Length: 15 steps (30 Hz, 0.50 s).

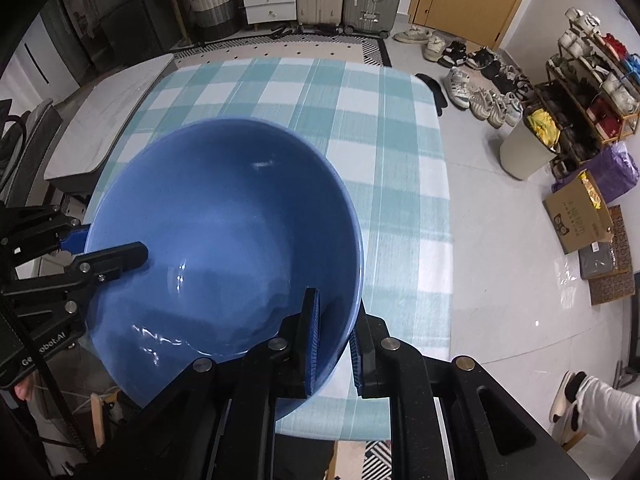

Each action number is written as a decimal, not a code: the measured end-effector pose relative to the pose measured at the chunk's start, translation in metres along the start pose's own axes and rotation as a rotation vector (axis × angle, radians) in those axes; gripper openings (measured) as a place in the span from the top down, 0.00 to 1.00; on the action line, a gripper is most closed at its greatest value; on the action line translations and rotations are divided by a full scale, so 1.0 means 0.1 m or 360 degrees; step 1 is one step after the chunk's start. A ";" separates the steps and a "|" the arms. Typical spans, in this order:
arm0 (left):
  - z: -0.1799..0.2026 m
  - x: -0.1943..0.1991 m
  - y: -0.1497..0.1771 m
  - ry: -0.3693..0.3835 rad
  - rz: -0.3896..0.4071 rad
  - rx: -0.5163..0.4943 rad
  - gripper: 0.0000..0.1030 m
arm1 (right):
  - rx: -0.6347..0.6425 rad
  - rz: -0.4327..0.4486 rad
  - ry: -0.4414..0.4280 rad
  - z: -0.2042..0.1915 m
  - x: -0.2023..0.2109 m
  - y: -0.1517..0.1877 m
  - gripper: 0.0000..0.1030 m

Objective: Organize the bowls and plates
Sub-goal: 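Lower the last blue bowl into the nested blue bowls with both tools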

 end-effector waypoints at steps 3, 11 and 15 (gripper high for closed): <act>-0.01 -0.07 0.09 -0.0001 0.0002 0.0004 0.83 | 0.0005 -0.0002 -0.0023 -0.03 -0.08 0.08 0.87; 0.00 -0.30 0.29 -0.0057 -0.0009 -0.0025 0.83 | 0.0018 -0.0044 -0.0065 -0.10 -0.37 0.26 0.87; 0.02 -0.43 0.36 -0.0107 -0.0021 -0.0063 0.83 | 0.0021 -0.0043 -0.0064 -0.11 -0.46 0.32 0.87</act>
Point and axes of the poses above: each gripper's, at about its wrist camera, not at the fingertips, and x roughly against the way its jaws point, z to its right, y to its underside, the point moved 3 cm from there along -x, roughly the way its jaws point, and after that the axes turned 7 degrees about y, right-handed, at the moved point
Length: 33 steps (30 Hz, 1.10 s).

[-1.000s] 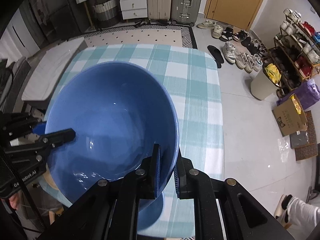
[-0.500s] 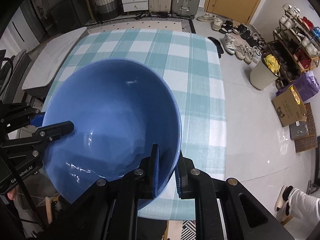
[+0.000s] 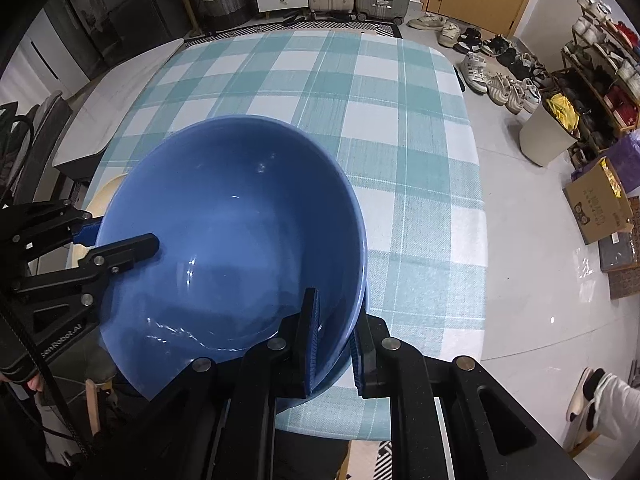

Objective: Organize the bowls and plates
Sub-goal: 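Lower the last blue bowl into the nested blue bowls with both tools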

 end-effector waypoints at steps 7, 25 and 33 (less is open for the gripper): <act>0.04 -0.19 0.10 -0.0044 -0.0039 -0.0040 0.83 | 0.0021 -0.0024 0.0002 -0.01 -0.15 0.12 0.86; -0.01 -0.38 0.19 0.0024 -0.0040 0.0025 0.81 | -0.0202 0.0119 -0.0247 0.20 -0.05 0.23 0.86; -0.07 -0.42 0.19 0.0111 -0.0006 0.0130 0.81 | -0.0422 0.0288 -0.0442 0.47 0.14 0.28 0.86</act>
Point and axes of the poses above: each gripper's, at about its wrist camera, not at the fingertips, and x roughly against the way its jaws point, z to its right, y to its underside, the point moved 3 cm from there along -x, roughly the way its jaws point, and after that the axes turned 7 degrees about y, right-handed, at the moved point
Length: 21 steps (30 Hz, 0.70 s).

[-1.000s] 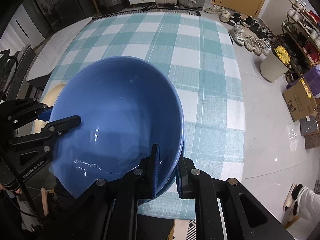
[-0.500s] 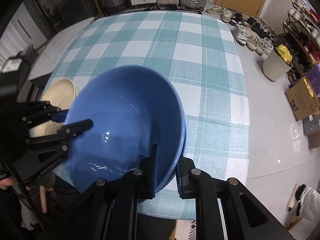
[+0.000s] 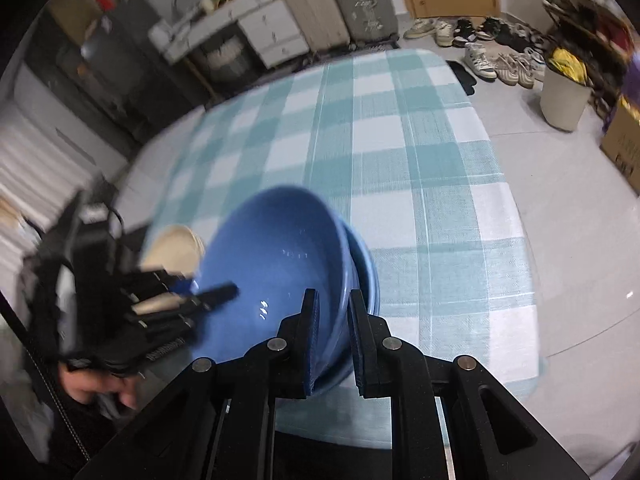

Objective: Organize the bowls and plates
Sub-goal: 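Lower the last blue bowl into the nested blue bowls with both tools, then open both tools and release the blue bowl onto the nested bowls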

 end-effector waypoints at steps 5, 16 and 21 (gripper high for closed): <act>-0.01 0.01 0.00 -0.0021 0.0043 0.0015 0.80 | -0.0024 0.0154 -0.0089 -0.02 0.17 0.00 0.86; -0.03 0.15 0.07 -0.0044 0.0203 0.0056 0.54 | 0.0107 0.0472 -0.0043 -0.34 0.27 0.25 0.80; -0.07 0.36 0.14 -0.0085 0.0391 0.0125 0.51 | 0.0244 0.0669 -0.0051 -0.59 0.37 0.40 0.61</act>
Point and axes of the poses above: each gripper's, at about its wrist camera, not at the fingertips, and x roughly against the way its jaws point, z to its right, y to its underside, the point moved 3 cm from there along -x, roughly the way its jaws point, and after that the axes turned 7 degrees about y, right-handed, at the moved point
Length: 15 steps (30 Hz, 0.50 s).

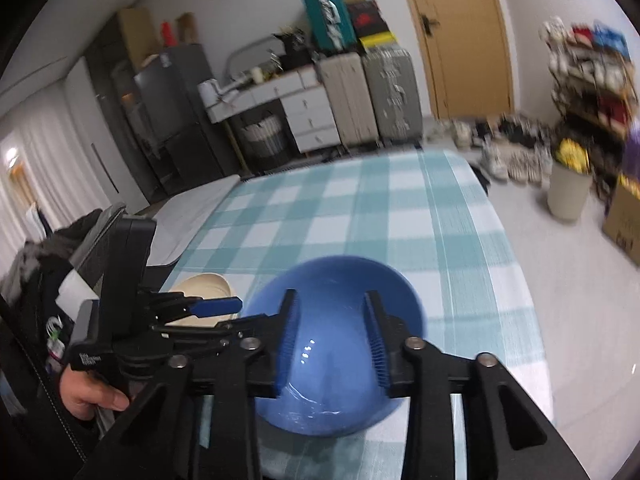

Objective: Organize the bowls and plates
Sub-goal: 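Open both tools and release the blue bowl onto the nested bowls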

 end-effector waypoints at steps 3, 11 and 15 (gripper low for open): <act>-0.02 0.07 0.04 -0.0060 0.0078 -0.0002 0.50 | -0.0118 0.0160 -0.0068 -0.02 0.16 0.04 0.30; -0.06 0.29 0.19 -0.0148 0.0169 0.0059 0.46 | -0.0064 0.0405 -0.0138 -0.18 0.38 0.12 0.04; -0.04 0.57 0.29 -0.0299 0.0332 0.0055 0.01 | -0.0112 0.0466 -0.0176 -0.14 0.35 0.20 0.03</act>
Point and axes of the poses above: each gripper's, at about its wrist camera, not at the fingertips, and x roughly against the way its jaws point, z to its right, y to its underside, the point moved 3 cm from there along -x, roughly the way its jaws point, and after that the axes turned 7 degrees about y, right-handed, at the moved point
